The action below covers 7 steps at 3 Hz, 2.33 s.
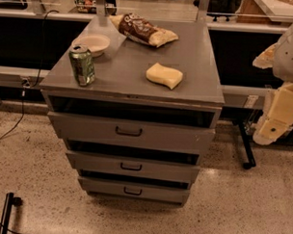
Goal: Open middle drawer
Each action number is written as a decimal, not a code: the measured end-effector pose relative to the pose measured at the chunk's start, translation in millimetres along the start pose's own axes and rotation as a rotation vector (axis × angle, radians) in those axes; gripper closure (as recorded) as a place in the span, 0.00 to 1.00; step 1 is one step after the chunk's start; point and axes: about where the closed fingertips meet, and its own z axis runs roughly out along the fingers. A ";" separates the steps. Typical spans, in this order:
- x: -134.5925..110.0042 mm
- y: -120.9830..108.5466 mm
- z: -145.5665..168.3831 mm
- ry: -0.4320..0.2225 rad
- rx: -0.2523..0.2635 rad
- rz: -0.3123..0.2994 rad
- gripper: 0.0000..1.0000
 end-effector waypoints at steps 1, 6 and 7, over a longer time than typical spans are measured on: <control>-1.1 -0.3 0.4 -0.001 0.002 -0.002 0.00; -89.6 70.3 162.2 -0.346 -0.157 -0.158 0.00; -105.8 101.8 232.3 -0.468 -0.197 -0.169 0.00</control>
Offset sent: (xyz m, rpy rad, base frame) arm 0.0276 0.1112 -0.1049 0.0531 -0.0086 0.2316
